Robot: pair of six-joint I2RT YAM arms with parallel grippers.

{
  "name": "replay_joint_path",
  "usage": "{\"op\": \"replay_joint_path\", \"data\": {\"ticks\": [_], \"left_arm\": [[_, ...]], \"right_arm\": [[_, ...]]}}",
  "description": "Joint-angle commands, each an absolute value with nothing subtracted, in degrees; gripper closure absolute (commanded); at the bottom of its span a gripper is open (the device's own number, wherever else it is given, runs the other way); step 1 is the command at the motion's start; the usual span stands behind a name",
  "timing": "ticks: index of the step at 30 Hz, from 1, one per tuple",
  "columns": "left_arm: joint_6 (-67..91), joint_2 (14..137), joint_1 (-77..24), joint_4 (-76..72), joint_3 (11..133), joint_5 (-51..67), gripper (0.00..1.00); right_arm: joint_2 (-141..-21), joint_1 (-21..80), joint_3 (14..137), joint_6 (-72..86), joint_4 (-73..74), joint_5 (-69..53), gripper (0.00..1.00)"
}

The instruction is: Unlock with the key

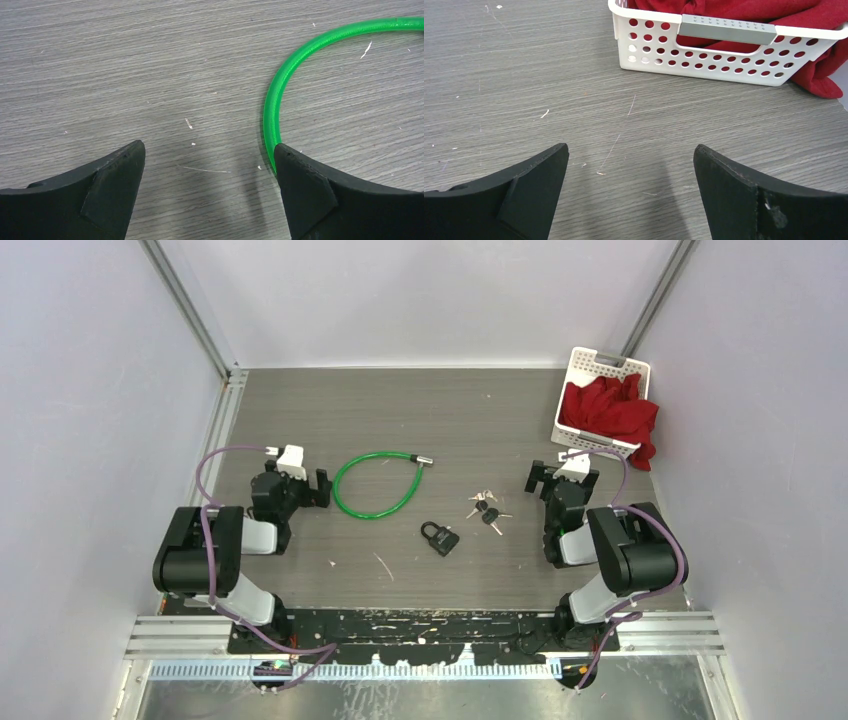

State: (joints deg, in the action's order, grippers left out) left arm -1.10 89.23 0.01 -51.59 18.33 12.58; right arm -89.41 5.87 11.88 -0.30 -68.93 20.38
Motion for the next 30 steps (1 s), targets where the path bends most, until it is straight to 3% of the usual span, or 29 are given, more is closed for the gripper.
{"op": "replay_joint_path", "data": {"ticks": [1, 15, 19, 24, 30], "left_arm": [[-1.87, 88.23, 0.01, -54.18, 19.73, 11.98, 0.01], [-2.07, 88.05, 0.02, -54.49, 19.85, 12.43, 0.01], [-3.95, 80.88, 0.00, -26.85, 30.98, 16.31, 0.01], [-7.75, 79.74, 0.08, 9.08, 51.10, 26.31, 0.01], [-13.00, 78.45, 0.00, 25.53, 59.46, 31.66, 0.01]], "right_arm": [[-88.85, 5.80, 11.87, -0.09, -71.72, 20.57, 0.00], [-86.39, 6.19, 12.59, 0.43, -68.98, 24.29, 0.00], [-74.31, 8.70, 19.61, 2.08, -47.15, 29.13, 0.00], [-63.07, 8.36, 29.60, 26.08, -20.82, 30.16, 0.00], [-64.77, 9.13, 36.60, 26.60, -9.34, 4.83, 0.00]]}}
